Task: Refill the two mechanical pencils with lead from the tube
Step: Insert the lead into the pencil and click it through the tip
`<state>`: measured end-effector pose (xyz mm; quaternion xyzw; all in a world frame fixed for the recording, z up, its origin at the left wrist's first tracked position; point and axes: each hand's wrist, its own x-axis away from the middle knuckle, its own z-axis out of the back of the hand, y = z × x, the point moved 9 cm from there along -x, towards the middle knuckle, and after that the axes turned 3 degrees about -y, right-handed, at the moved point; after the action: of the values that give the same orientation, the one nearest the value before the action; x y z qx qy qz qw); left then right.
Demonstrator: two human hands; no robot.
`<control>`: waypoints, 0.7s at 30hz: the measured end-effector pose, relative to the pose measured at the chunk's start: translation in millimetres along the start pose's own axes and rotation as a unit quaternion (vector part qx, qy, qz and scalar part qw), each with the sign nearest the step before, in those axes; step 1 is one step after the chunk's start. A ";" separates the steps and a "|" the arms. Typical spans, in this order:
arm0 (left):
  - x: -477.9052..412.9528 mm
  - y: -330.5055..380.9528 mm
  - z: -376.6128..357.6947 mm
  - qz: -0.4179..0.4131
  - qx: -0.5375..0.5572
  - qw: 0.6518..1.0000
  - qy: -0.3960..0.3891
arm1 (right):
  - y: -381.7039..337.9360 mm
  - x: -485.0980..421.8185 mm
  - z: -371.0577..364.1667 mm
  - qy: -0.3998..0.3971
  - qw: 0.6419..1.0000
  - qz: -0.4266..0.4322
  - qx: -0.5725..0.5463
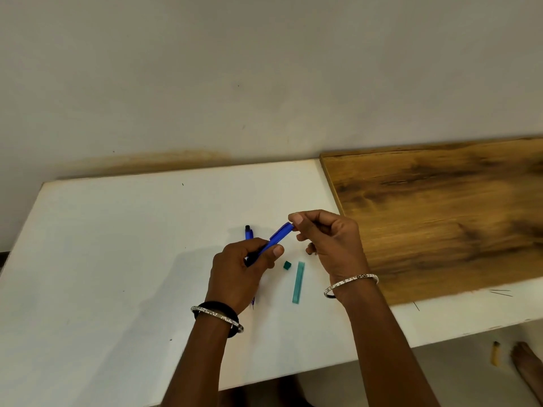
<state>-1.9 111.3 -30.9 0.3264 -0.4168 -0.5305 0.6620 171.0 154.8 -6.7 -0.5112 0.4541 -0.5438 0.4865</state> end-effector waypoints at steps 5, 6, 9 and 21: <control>0.5 1.1 0.0 -0.005 0.017 1.000 -0.002 | 1.7 0.4 9.1 0.010 0.999 -0.029 0.017; 0.6 1.3 -0.2 -0.005 0.021 1.000 -0.003 | 2.1 -0.1 16.9 0.035 0.999 -0.031 0.017; 0.2 1.8 -1.5 -0.006 0.026 1.000 -0.003 | 4.7 0.0 32.1 0.075 0.996 -0.035 0.021; 1.4 5.4 -3.6 0.000 0.103 0.995 -0.017 | 10.3 1.8 63.0 0.153 0.970 -0.026 0.190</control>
<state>3.8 111.1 -27.5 0.3840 -0.4802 -0.4904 0.6177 234.5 152.1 -12.7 -0.3321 0.3981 -0.7043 0.4849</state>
